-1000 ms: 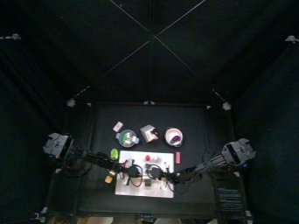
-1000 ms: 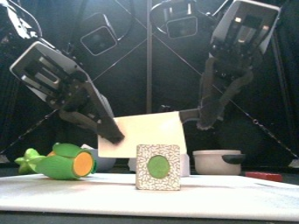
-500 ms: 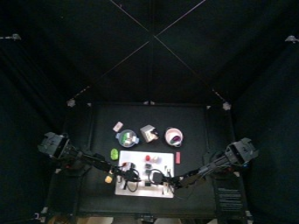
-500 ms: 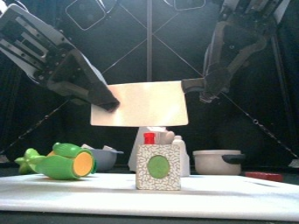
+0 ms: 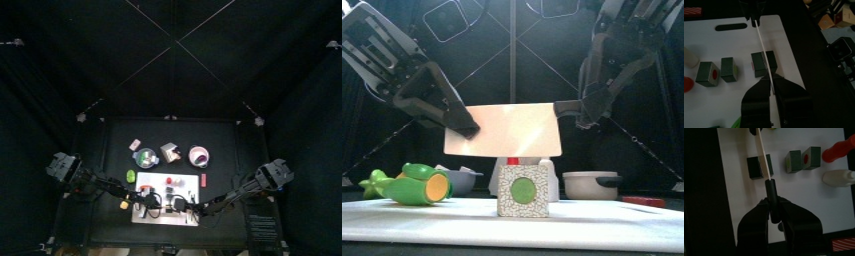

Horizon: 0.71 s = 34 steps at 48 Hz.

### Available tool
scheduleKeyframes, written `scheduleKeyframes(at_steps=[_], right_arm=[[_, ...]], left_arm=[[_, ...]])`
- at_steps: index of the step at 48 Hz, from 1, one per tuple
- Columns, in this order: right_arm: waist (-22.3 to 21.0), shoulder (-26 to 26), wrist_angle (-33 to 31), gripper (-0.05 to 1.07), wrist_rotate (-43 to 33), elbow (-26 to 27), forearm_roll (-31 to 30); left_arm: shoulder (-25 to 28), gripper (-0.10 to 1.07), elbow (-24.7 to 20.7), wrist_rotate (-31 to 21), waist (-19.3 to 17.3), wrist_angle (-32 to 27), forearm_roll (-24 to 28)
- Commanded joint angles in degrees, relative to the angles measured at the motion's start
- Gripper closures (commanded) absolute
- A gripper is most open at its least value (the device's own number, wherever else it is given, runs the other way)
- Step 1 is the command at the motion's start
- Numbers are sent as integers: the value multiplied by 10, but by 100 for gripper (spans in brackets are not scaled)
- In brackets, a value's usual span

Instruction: Cut third and fourth piece of sushi

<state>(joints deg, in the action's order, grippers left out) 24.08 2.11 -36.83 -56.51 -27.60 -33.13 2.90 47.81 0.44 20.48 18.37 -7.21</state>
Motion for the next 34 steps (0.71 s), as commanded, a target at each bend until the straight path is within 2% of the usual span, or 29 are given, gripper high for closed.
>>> scheduleKeyframes(at_steps=[1, 34], right_arm=[[-4, -9, -4, 60, -4, 6, -1], [-6, 7, 1, 60, -5, -1, 10]], left_arm=[[-1, 58, -11, 2, 18, 3, 2], [25, 58, -10, 2, 15, -1, 2]])
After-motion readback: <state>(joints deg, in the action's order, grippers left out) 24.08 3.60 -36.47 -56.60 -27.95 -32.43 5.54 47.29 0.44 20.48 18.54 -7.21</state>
